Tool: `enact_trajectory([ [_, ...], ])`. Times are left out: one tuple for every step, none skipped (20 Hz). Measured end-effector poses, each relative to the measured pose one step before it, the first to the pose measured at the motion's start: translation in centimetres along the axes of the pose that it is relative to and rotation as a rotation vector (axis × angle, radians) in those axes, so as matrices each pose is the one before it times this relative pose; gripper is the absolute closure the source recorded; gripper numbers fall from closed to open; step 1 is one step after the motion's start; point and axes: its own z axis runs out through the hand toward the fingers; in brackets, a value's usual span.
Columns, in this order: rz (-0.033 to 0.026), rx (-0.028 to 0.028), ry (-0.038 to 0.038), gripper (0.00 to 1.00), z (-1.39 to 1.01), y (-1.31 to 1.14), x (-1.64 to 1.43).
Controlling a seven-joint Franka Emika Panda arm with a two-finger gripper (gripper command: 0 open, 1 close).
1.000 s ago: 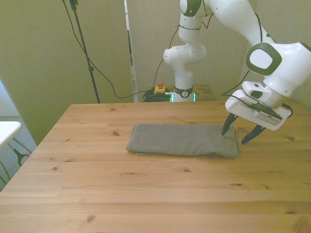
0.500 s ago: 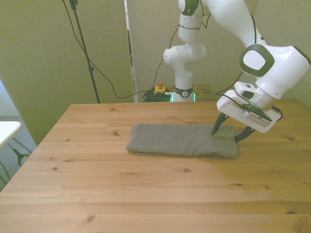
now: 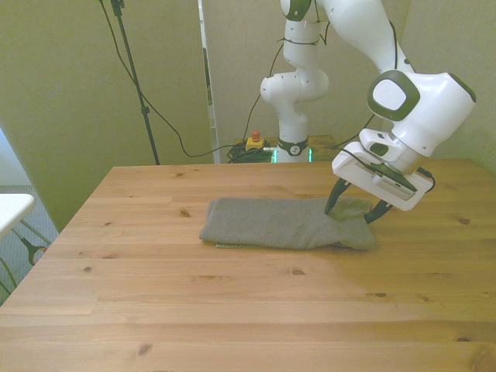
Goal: Fold the towel
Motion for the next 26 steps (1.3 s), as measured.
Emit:
enact_trajectory([
  [-0.00069, 0.00081, 0.00087, 1.0, 0.038, 0.01, -0.001],
  [-0.00148, 0.00215, 0.00055, 1.0, 0.057, -0.015, -0.055],
  [-0.00127, 0.0019, 0.00024, 1.0, 0.058, -0.012, -0.051],
  [-0.00114, 0.00144, 0.00004, 1.0, 0.055, -0.009, -0.052],
  [-0.00069, 0.00075, -0.00024, 1.0, 0.04, -0.007, -0.037],
  [-0.00102, 0.00066, -0.00035, 1.0, 0.051, -0.009, -0.055],
  [-0.00149, 0.00172, -0.0005, 1.0, 0.071, -0.008, -0.108],
  [-0.00172, 0.00344, -0.00037, 1.0, 0.04, 0.019, -0.15],
  [-0.00105, 0.00304, -0.00015, 1.0, -0.004, 0.055, -0.162],
  [-0.00114, 0.00024, -0.00026, 1.0, -0.001, 0.093, -0.148],
  [-0.00094, -0.00085, -0.00045, 1.0, 0.041, 0.092, -0.124],
  [-0.00091, -0.00039, -0.00028, 1.0, 0.019, 0.034, -0.096],
  [-0.00071, 0.00032, -0.00032, 1.0, 0.03, 0.01, -0.093],
  [-0.00043, 0.00148, -0.00011, 1.0, 0.009, -0.012, -0.067],
  [0.00031, 0.00275, 0.00032, 1.0, -0.049, -0.005, -0.016],
  [0.00033, 0.0026, 0.00037, 1.0, -0.052, 0.02, 0.003],
  [0.00041, 0.00274, 0.00049, 1.0, -0.072, 0.037, 0.008],
  [0.00046, 0.00264, 0.00054, 1.0, -0.08, 0.054, 0.01],
  [0.00072, 0.00303, 0.00068, 1.0, -0.096, 0.02, 0.032],
  [0.00133, 0.00393, 0.00101, 1.0, -0.144, 0.01, 0.064],
  [0.00147, 0.0042, 0.001, 1.0, -0.141, 0.001, 0.073],
  [0.00232, 0.00647, 0.00075, 1.0, -0.194, 0.003, 0.101],
  [0.00398, 0.0096, 0.00103, 1.0, -0.288, 0.023, 0.172],
  [0.00656, 0.01489, 0.00134, 1.0, -0.43, 0.058, 0.286],
  [0.00841, 0.01606, 0.00064, 1.0, -0.517, 0.105, 0.353],
  [0.00979, 0.02234, -0.00197, 1.0, -0.671, 0.123, 0.468],
])
